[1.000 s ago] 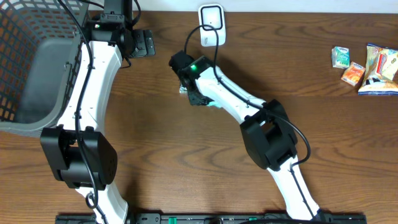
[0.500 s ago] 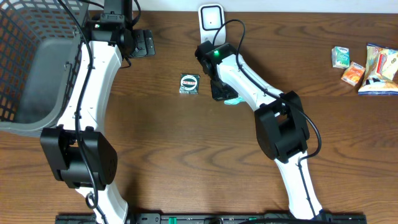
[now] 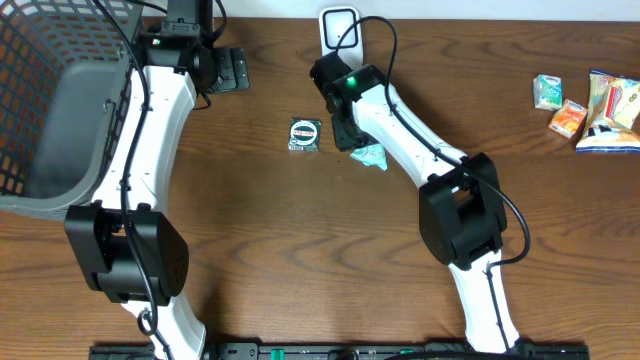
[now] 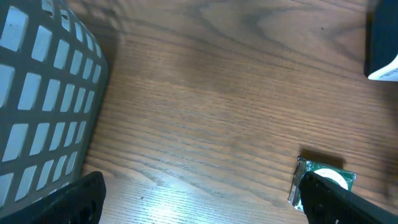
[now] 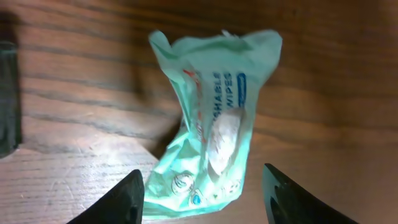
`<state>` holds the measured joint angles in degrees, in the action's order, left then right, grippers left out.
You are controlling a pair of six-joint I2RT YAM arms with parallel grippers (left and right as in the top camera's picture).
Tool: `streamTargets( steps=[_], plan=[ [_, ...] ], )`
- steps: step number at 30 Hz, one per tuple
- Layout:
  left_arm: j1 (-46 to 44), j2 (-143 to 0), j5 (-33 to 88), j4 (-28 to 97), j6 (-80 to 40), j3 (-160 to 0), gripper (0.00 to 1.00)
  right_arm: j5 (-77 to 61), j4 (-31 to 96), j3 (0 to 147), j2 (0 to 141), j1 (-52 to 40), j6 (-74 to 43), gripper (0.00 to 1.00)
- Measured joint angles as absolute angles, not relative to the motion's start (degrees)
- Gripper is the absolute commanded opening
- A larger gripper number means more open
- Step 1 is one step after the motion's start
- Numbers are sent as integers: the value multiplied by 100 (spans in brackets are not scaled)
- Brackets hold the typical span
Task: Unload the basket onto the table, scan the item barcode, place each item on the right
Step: 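Lower the right gripper and grasp the wipes pack edge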
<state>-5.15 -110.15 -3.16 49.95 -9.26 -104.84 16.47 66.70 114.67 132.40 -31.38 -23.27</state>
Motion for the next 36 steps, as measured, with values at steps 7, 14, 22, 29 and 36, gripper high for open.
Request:
streamTargets(
  steps=[7,14,22,29,36],
  plan=[
    [-515,-11015,-316,4993,-926,-10484,98,1651,6377,11467,13240,-3208,-2078,43],
    [-515,-11015,-318,4995,-926,-10484,98,1890,6305,11467,13281,-3212,-2045,42],
    [-515,-11015,-316,4995,-926,-10484,98,1955,6320,11465,13587,-3210,-2023,35],
    [-515,-11015,-316,4995,-926,-10484,98,1955,6361,11465,13594,-3210,-2021,37],
    [-515,-11015,-316,4993,-926,-10484,98,2038,6364,11467,13703,-3203,-1990,1]
  ],
)
